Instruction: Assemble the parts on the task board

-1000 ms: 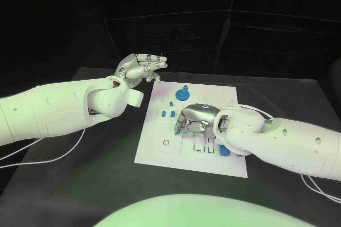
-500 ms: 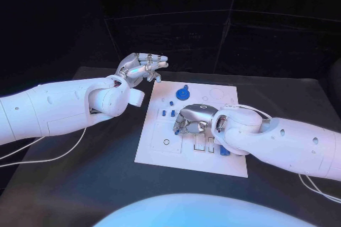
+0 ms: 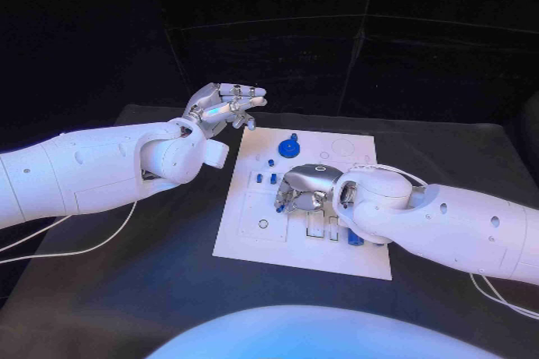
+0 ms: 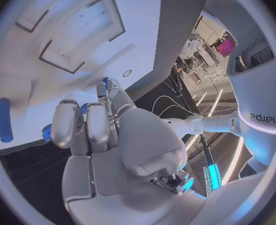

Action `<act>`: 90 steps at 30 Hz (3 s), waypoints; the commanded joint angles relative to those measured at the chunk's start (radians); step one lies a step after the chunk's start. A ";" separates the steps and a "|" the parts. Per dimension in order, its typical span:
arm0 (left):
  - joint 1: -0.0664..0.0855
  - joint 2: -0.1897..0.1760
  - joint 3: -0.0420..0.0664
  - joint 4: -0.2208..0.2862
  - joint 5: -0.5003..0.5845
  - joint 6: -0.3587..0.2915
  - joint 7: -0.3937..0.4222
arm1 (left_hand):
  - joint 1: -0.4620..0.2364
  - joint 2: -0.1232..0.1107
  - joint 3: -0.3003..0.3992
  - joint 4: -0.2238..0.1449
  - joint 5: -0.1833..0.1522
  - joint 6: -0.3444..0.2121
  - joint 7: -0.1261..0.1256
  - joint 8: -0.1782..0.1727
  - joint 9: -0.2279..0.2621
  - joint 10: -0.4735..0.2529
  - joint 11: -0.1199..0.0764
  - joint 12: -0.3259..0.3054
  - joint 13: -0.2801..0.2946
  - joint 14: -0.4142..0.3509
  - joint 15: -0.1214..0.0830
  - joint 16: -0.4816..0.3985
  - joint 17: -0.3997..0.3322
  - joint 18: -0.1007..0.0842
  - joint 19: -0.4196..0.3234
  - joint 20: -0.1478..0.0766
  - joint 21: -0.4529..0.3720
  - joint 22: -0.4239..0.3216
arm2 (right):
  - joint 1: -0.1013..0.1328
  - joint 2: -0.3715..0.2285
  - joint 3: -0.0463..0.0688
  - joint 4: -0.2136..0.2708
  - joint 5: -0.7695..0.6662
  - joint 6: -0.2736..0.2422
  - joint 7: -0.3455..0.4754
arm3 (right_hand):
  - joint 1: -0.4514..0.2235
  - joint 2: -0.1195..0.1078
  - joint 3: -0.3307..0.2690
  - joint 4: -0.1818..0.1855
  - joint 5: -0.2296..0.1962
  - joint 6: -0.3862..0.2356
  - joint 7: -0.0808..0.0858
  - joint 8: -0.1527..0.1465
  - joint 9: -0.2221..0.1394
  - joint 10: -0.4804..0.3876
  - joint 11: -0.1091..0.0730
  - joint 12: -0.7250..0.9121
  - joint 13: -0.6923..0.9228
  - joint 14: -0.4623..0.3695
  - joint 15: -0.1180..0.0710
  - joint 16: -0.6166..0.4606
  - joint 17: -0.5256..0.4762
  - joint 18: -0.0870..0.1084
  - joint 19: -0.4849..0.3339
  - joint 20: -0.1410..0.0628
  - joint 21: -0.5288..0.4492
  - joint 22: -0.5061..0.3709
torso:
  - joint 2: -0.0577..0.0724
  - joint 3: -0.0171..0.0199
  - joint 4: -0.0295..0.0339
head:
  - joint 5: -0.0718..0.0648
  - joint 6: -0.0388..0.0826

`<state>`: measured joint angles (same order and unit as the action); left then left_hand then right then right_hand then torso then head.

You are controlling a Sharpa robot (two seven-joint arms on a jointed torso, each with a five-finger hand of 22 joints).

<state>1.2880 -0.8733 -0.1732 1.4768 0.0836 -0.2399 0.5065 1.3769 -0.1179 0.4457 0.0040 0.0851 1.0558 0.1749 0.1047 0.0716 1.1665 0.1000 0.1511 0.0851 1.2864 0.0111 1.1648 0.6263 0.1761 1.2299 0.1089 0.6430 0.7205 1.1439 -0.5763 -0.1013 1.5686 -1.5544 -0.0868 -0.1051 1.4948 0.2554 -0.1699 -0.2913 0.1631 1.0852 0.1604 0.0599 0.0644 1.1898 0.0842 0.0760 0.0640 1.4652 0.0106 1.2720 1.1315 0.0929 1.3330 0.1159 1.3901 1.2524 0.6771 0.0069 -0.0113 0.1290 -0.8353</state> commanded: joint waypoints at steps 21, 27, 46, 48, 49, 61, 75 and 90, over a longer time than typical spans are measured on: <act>0.002 0.001 0.001 0.002 0.001 0.017 0.002 | -0.005 -0.003 -0.004 -0.003 0.003 -0.010 0.000 0.001 -0.001 -0.007 -0.001 0.005 0.001 -0.005 0.001 -0.003 -0.001 0.006 -0.004 0.001 -0.004 -0.001 | 0.001 0.026 0.000 -0.010 -0.033 0.039 -0.043 | -0.027 -0.004 0.009 0.003 0.006 -0.005 0.003 0.003 0.001 -0.005 0.008 -0.007 0.000 0.029 -0.002 0.003 -0.004 -0.018 0.005 0.000 0.005 -0.001 | -0.001 -0.0004 0.0000 | -0.003 -0.005; 0.003 0.003 0.001 0.003 0.001 0.027 -0.005 | -0.006 -0.003 -0.005 -0.003 0.003 -0.011 0.000 0.001 -0.002 -0.008 -0.001 0.006 0.001 -0.006 0.001 -0.003 -0.002 0.006 -0.004 0.001 -0.005 -0.001 | 0.000 0.031 0.000 -0.017 -0.037 0.027 -0.060 | -0.057 -0.017 0.011 0.002 0.003 -0.068 0.020 -0.001 -0.003 -0.046 0.022 -0.013 -0.002 0.026 0.009 0.001 -0.013 -0.014 -0.011 0.008 -0.006 -0.020 | 0.000 -0.0002 0.0005 | -0.002 -0.004; 0.003 0.004 0.001 -0.001 0.001 0.039 -0.017 | -0.010 -0.004 -0.007 -0.001 0.002 -0.013 0.001 0.001 -0.002 -0.011 0.000 0.007 0.001 -0.008 0.002 -0.004 -0.006 0.006 -0.005 0.002 -0.006 -0.002 | 0.000 0.011 -0.001 -0.001 -0.030 -0.021 -0.040 | -0.085 -0.044 0.020 0.003 0.011 -0.104 0.036 0.003 0.001 -0.117 0.043 -0.009 -0.002 0.011 0.026 -0.026 -0.057 0.001 -0.058 0.025 -0.045 -0.083 | -0.001 0.0007 -0.0002 | -0.003 0.000; 0.003 0.003 0.001 -0.001 0.001 0.040 -0.017 | -0.010 -0.004 -0.007 -0.001 0.002 -0.013 0.001 0.001 -0.002 -0.011 0.000 0.007 0.001 -0.008 0.002 -0.004 -0.006 0.006 -0.005 0.002 -0.006 -0.002 | 0.000 -0.004 0.000 0.012 -0.028 -0.046 -0.035 | -0.087 -0.046 0.020 0.003 0.012 -0.103 0.036 0.004 0.001 -0.118 0.043 -0.008 -0.002 0.010 0.026 -0.028 -0.061 0.002 -0.061 0.026 -0.048 -0.086 | -0.001 0.0011 -0.0005 | -0.003 0.002; 0.003 0.003 0.001 -0.002 0.001 0.040 -0.017 | -0.010 -0.004 -0.007 -0.001 0.002 -0.014 0.001 0.001 -0.002 -0.012 0.000 0.007 0.001 -0.009 0.002 -0.005 -0.008 0.006 -0.005 0.002 -0.007 -0.002 | 0.000 -0.014 0.000 0.020 -0.028 -0.058 -0.033 | -0.088 -0.047 0.020 0.003 0.012 -0.103 0.036 0.004 0.001 -0.119 0.043 -0.008 -0.002 0.009 0.026 -0.030 -0.064 0.003 -0.063 0.026 -0.049 -0.089 | -0.001 0.0011 -0.0005 | -0.003 0.002; 0.002 0.002 0.001 -0.006 0.001 0.043 -0.019 | -0.010 -0.004 -0.007 -0.001 0.002 -0.014 0.001 0.001 -0.002 -0.012 0.000 0.007 0.001 -0.009 0.002 -0.005 -0.008 0.006 -0.005 0.002 -0.007 -0.002 | 0.019 -0.162 0.046 0.096 0.070 -0.182 -0.029 | -0.102 -0.080 0.018 0.005 0.020 -0.124 0.034 0.001 0.000 -0.140 0.044 -0.002 -0.001 -0.001 0.027 -0.056 -0.101 0.010 -0.086 0.028 -0.073 -0.125 | -0.001 0.0005 -0.0003 | -0.030 0.026; 0.002 0.003 0.000 -0.004 0.001 0.048 -0.021 | -0.011 -0.005 -0.008 -0.002 0.002 -0.015 0.001 0.001 -0.002 -0.013 0.000 0.008 0.001 -0.009 0.002 -0.005 -0.007 0.006 -0.005 0.002 -0.007 -0.003 | 0.064 -0.237 0.068 0.051 0.079 -0.044 -0.067 | -0.121 -0.136 0.003 0.015 0.024 -0.167 0.033 0.005 0.003 -0.221 0.049 0.015 0.001 -0.013 0.031 -0.086 -0.148 0.021 -0.118 0.031 -0.117 -0.185 | 0.001 0.0002 -0.0001 | -0.067 0.049; 0.002 0.003 0.000 -0.006 0.001 0.050 -0.022 | -0.011 -0.005 -0.008 -0.002 0.002 -0.015 0.001 0.001 -0.002 -0.013 0.000 0.008 0.001 -0.009 0.002 -0.005 -0.007 0.006 -0.005 0.002 -0.007 -0.003 | 0.064 -0.222 0.066 0.045 0.002 0.094 -0.111 | -0.136 -0.150 -0.014 0.047 0.034 -0.157 0.032 0.006 0.004 -0.233 0.046 0.065 0.006 -0.019 0.029 -0.107 -0.180 0.026 -0.129 0.031 -0.144 -0.217 | 0.000 -0.0003 -0.0002 | -0.062 0.045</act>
<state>1.2887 -0.8709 -0.1734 1.4704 0.0838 -0.2034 0.4816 1.3730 -0.1218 0.4430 0.0013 0.0851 1.0487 0.1748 0.1047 0.0712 1.1594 0.1001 0.1550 0.0850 1.2830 0.0146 1.1648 0.6197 0.1760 1.2299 0.1089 0.6391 0.7193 1.2066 -0.7979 -0.0352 1.6128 -1.5183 -0.0472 -0.1959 1.3631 0.1080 -0.1854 -0.2508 0.1925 0.9228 0.1945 0.0658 0.0679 0.9539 0.1337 0.1361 0.0683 1.4506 0.0430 1.1702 0.9532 0.1092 1.2061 0.1501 1.2516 1.0362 0.6774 0.0069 -0.0096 0.0662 -0.7896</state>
